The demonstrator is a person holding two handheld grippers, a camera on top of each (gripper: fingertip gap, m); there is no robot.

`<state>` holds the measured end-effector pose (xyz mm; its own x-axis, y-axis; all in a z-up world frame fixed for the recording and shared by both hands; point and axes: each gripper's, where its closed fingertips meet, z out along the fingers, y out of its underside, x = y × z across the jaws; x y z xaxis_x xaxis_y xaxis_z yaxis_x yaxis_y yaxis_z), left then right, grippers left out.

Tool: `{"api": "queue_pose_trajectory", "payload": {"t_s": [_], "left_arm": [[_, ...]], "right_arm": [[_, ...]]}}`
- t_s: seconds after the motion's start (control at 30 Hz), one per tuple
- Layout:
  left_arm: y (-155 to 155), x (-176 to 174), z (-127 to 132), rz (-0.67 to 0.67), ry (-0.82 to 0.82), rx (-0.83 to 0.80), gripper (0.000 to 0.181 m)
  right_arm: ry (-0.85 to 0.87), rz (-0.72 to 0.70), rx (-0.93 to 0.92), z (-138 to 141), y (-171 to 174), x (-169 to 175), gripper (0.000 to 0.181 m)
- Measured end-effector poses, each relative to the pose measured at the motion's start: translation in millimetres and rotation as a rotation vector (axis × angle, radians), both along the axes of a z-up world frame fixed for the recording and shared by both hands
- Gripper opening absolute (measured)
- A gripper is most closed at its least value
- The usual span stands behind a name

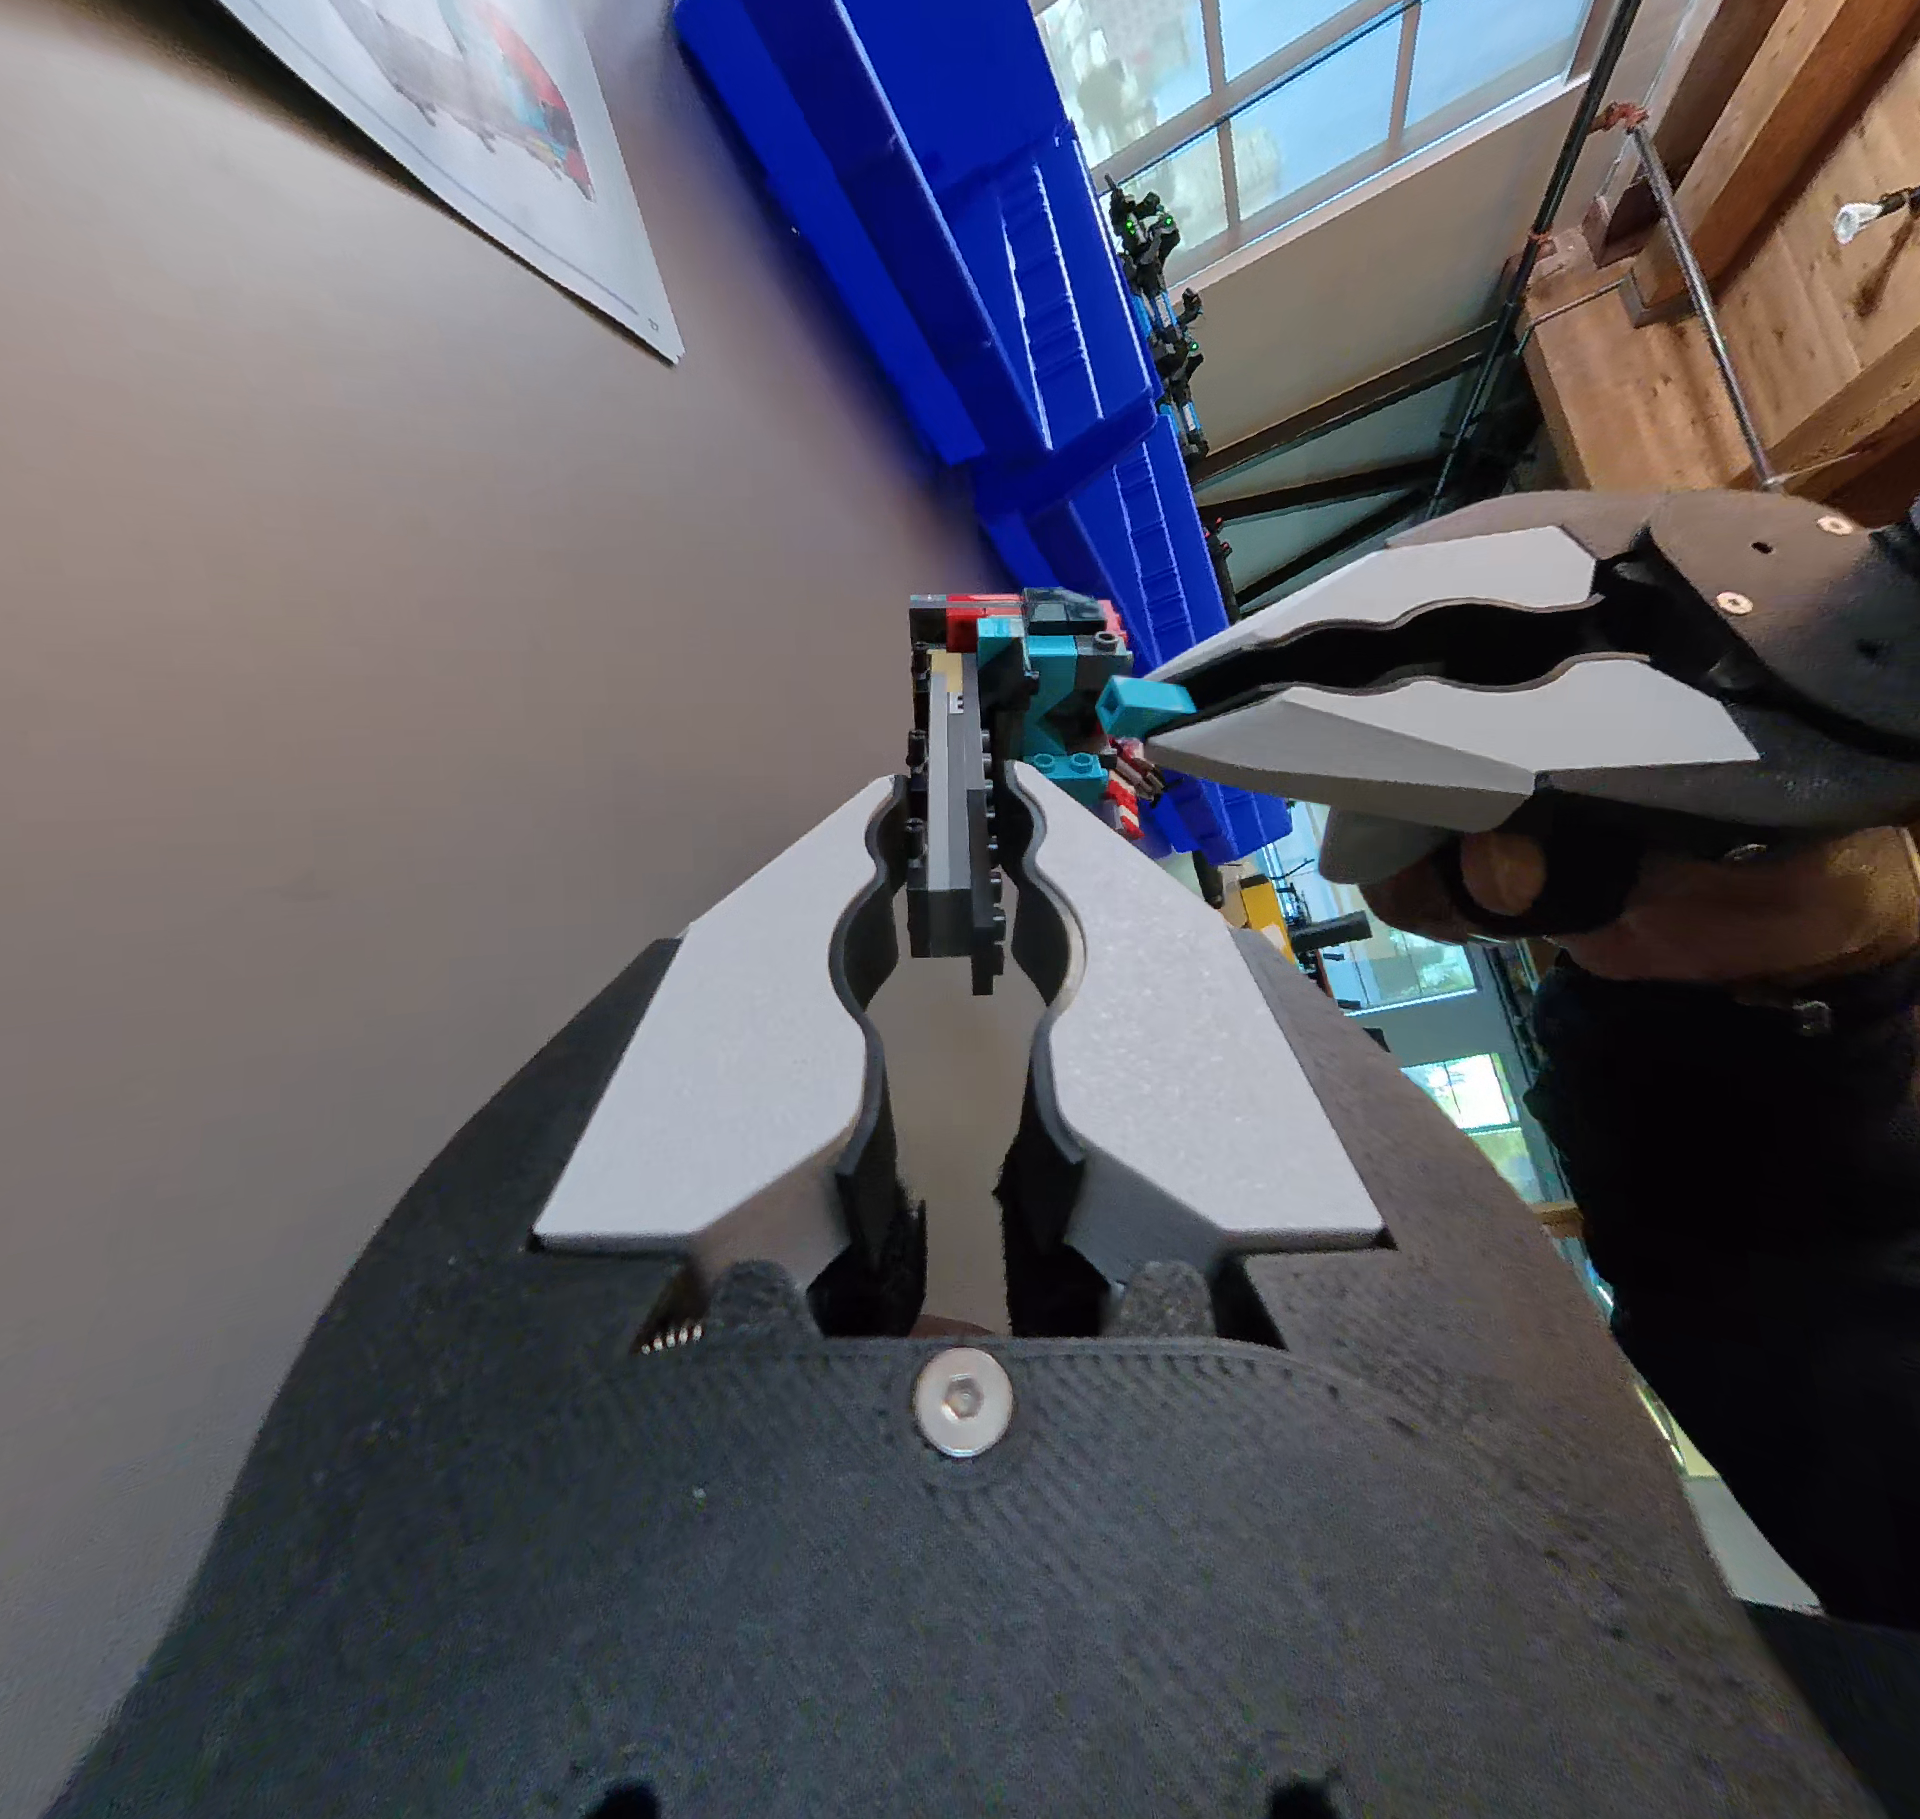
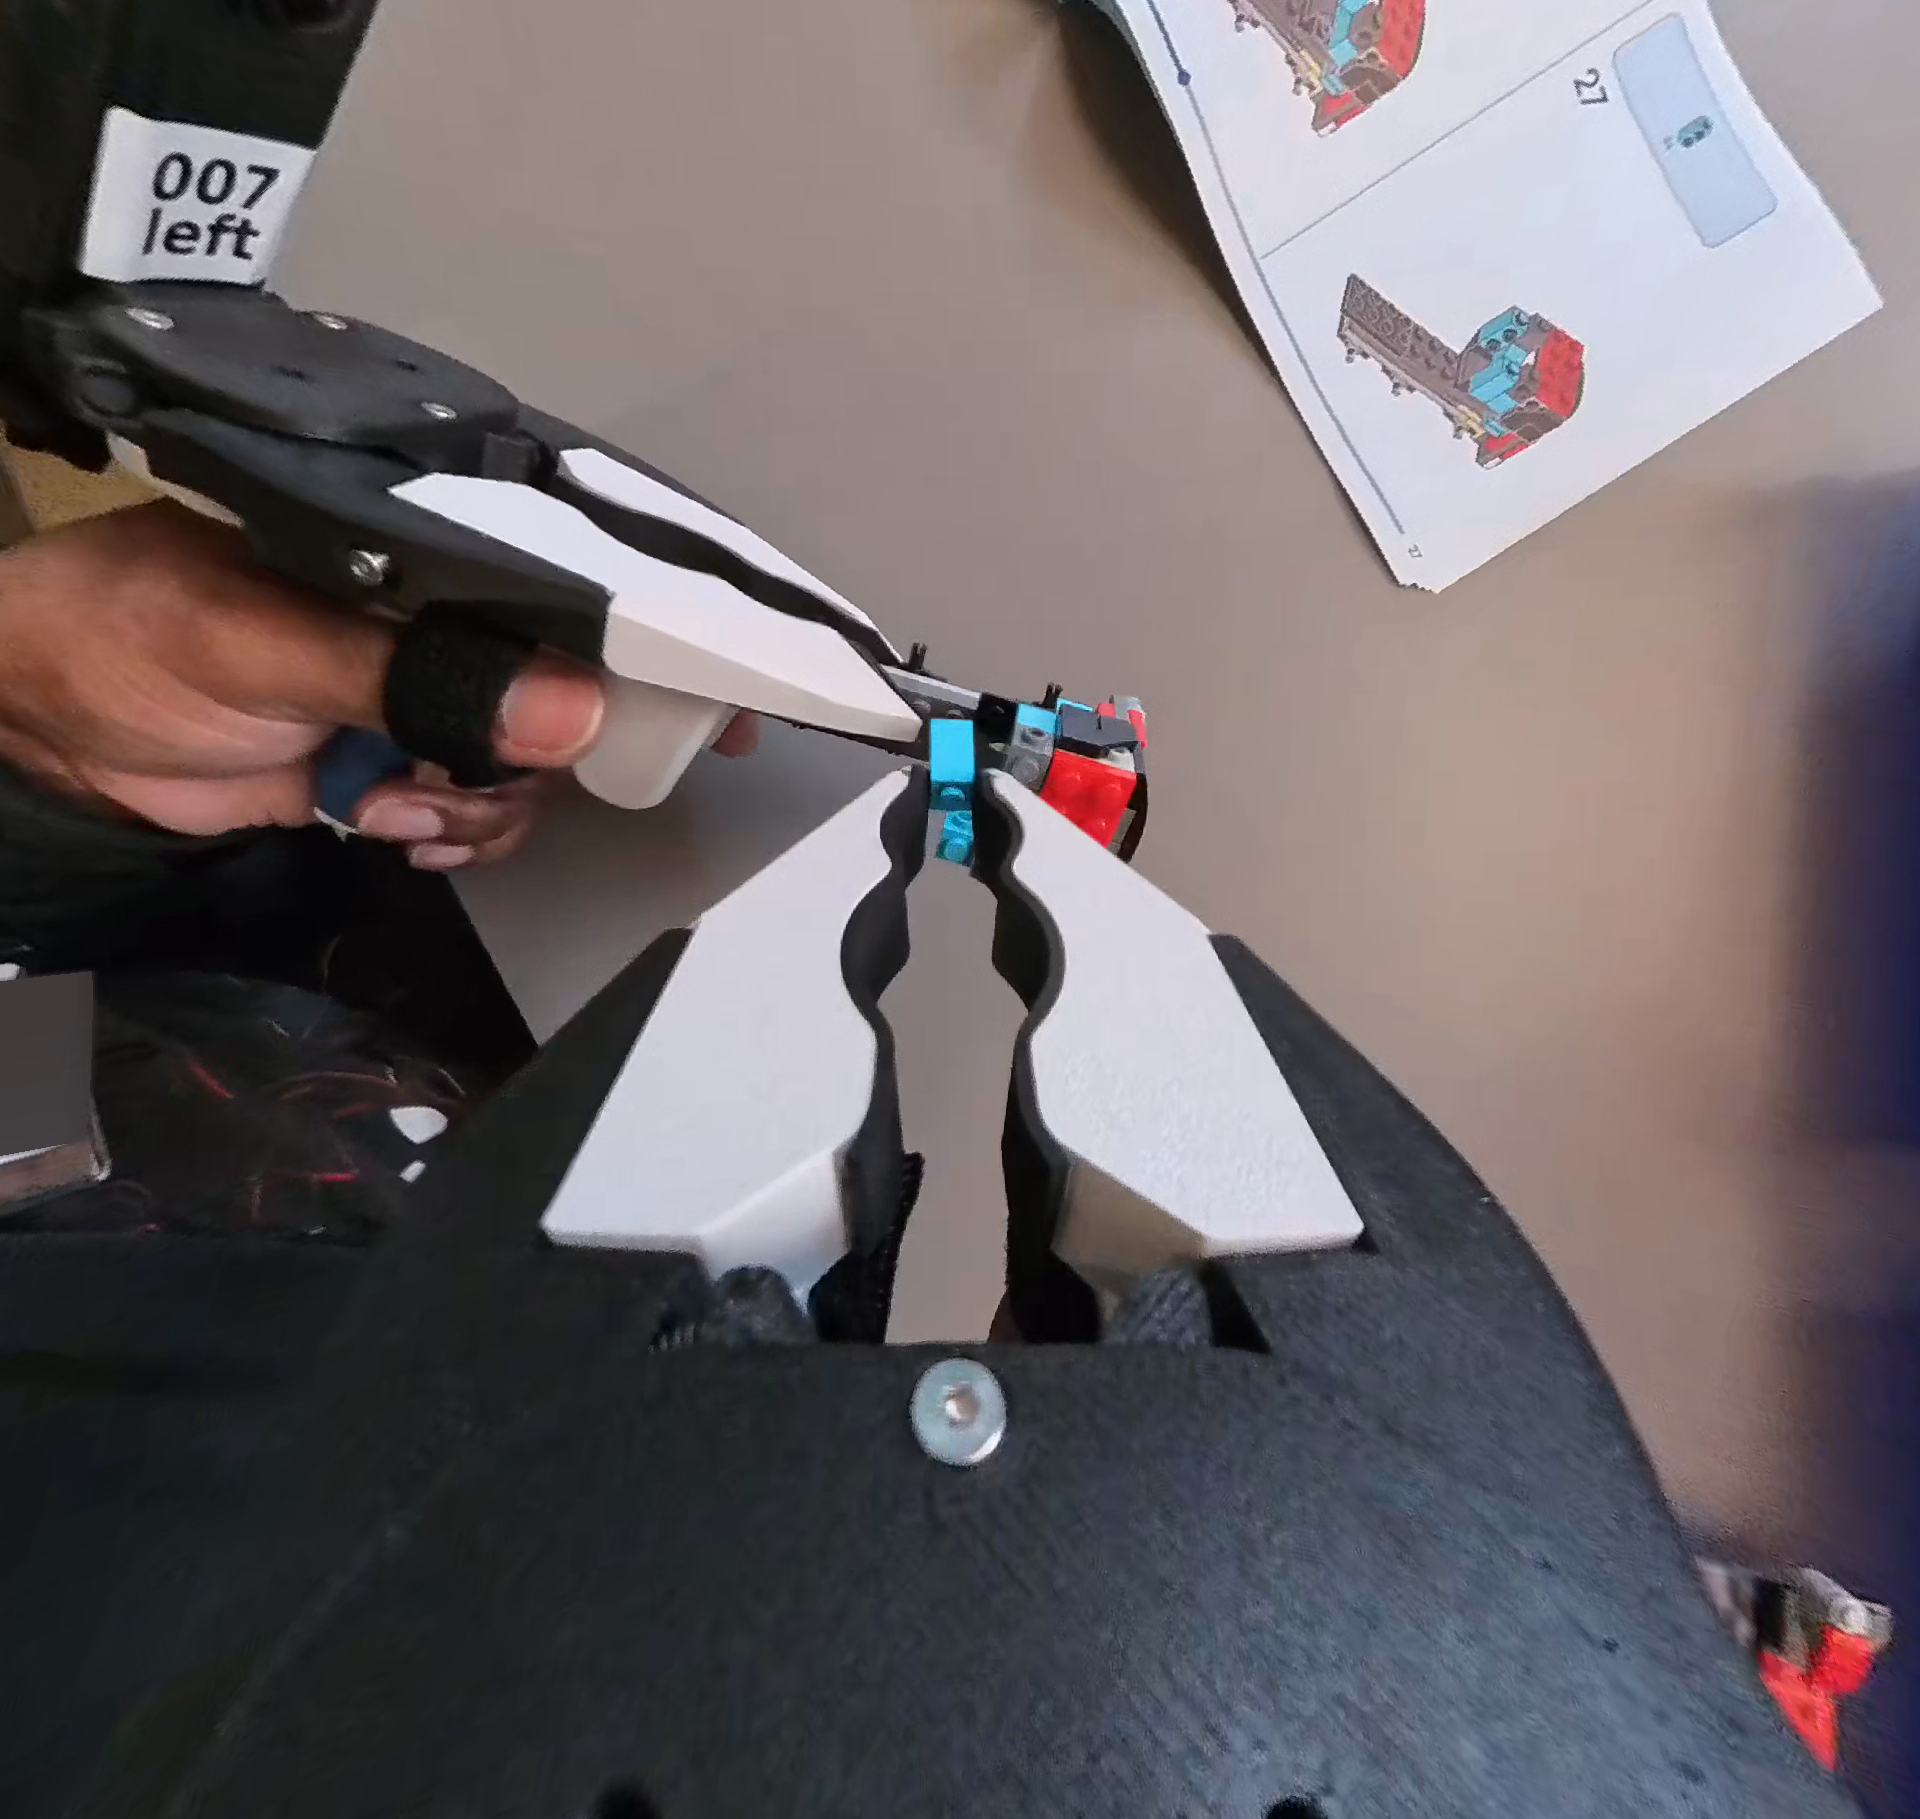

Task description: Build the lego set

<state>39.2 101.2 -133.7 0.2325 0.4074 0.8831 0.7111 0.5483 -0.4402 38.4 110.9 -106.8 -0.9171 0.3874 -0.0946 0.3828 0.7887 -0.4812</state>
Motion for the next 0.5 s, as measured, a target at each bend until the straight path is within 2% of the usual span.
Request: {"api": "queue_pose_trajectory", "payload": {"t_s": [0.23,0.5], "left_arm": [[-1,-1,-6,0.007,0.005,-0.096,0.015],[3,-3,-10,0.010,-0.002,-0.132,0.015]], "right_arm": [[-0.070,-0.048,-0.036,-11,2,-2,0.009],[-0.040,-0.066,0.001,-17,1,-5,0.008]]}}
